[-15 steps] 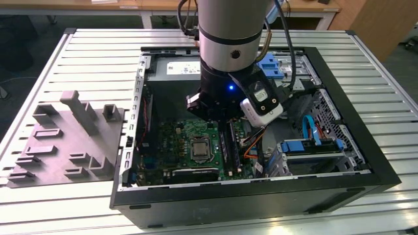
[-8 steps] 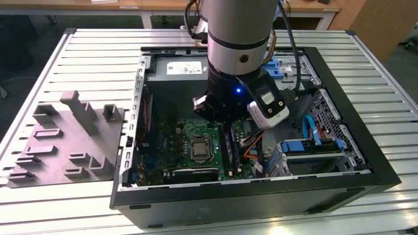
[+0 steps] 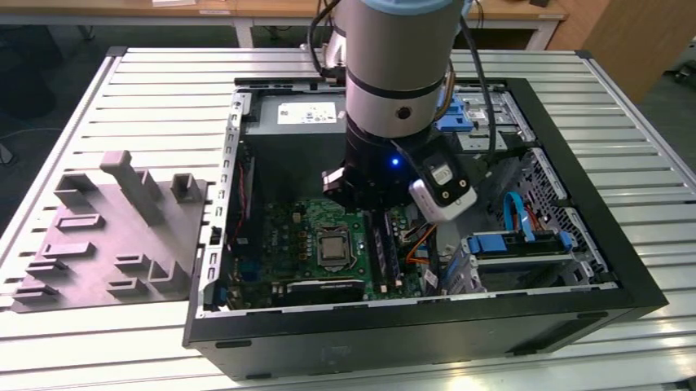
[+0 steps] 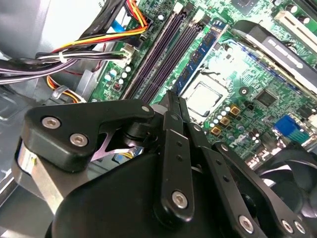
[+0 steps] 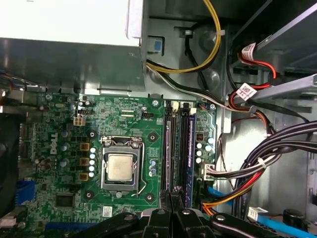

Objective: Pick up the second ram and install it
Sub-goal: 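Insert the second ram into the second slot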

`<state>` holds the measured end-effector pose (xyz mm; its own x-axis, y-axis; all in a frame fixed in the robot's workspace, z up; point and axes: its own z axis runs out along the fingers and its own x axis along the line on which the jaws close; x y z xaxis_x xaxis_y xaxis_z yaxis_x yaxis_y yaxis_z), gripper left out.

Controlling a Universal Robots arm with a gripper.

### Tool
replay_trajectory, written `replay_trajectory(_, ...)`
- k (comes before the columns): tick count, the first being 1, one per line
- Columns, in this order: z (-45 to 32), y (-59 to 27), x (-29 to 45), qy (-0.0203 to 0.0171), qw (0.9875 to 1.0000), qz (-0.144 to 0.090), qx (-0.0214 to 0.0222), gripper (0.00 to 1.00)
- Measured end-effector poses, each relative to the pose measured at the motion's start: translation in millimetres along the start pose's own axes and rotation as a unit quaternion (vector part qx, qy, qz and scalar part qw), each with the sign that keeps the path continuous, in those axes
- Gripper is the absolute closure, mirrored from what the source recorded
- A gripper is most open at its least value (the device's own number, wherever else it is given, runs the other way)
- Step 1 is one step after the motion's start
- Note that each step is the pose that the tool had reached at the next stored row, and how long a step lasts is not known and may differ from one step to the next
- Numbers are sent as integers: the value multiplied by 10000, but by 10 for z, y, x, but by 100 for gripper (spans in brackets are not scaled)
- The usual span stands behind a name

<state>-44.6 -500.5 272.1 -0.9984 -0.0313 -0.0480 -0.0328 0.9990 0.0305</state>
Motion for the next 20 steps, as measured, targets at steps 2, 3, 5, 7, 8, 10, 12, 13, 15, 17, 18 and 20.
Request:
replay_trajectory(2, 29, -1, 2, 0, 10000, 5, 1, 89)
replay_trajectory(3, 40, -1, 2, 0, 10000, 6, 1, 89)
replay_trajectory(5, 53, -2, 3, 0, 10000, 7, 0, 89)
replay_trajectory(7, 56, -2, 3, 0, 10000, 7, 1, 89)
replay_trajectory(8, 56, -2, 3, 1, 10000, 7, 2, 89)
replay_trajectory(10, 58, -2, 3, 0, 10000, 7, 1, 89)
replay_trajectory(12, 65, -2, -5, 0, 10000, 9, -2, 89)
replay_trajectory(13, 70, -3, -18, 0, 10000, 12, -2, 89)
replay_trajectory(15, 81, -5, -41, 0, 10000, 23, -3, 89)
replay_trajectory(17, 97, -8, -57, 0, 10000, 44, -4, 89)
replay_trajectory(18, 108, -9, -60, -1, 10000, 63, -4, 89)
replay_trajectory(20, 128, -10, -60, -3, 9999, 135, -2, 89)
